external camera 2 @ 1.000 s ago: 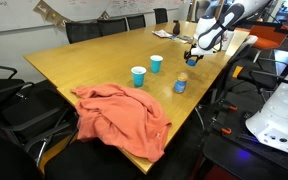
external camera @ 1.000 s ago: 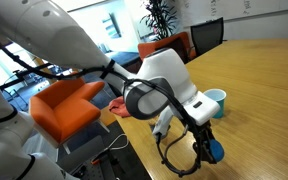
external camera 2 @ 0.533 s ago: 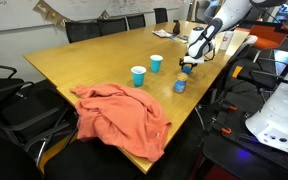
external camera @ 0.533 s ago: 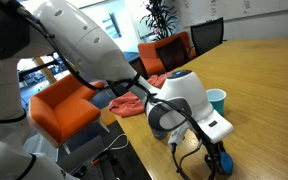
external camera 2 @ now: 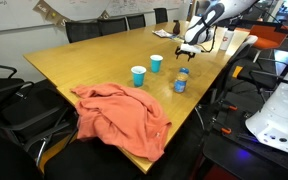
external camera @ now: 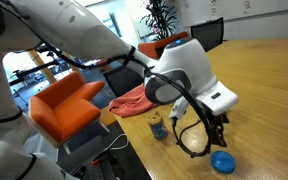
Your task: Remove the lid from the blue bottle
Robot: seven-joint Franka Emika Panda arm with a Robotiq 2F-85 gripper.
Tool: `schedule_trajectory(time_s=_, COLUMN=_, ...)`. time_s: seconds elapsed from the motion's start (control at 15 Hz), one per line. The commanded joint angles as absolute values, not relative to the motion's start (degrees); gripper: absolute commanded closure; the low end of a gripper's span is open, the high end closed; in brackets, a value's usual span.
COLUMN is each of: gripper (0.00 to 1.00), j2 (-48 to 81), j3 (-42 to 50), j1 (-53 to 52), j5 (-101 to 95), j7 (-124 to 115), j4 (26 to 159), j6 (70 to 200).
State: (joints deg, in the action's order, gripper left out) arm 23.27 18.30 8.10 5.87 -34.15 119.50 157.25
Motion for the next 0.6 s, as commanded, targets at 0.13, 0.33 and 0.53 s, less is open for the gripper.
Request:
schedule_trajectory(time_s=0.13, gripper=0.0, j2=4.7, j3=17.4, j1=10.7, j5=9.4, j7=-26.3, j4=122.8, j6=144.6)
schedule_trajectory(time_s=0.33, gripper=0.0, j2=-0.8, j3=17.3, j1=12.0, j5=9.4, j7=-25.5, j4=121.6, j6=138.7)
schedule_trajectory(time_s=0.53, gripper=0.0, j2=-4.0, j3=16.9, j1=12.7, j5=8.7, j7=-26.0, j4=121.0, j6=135.2)
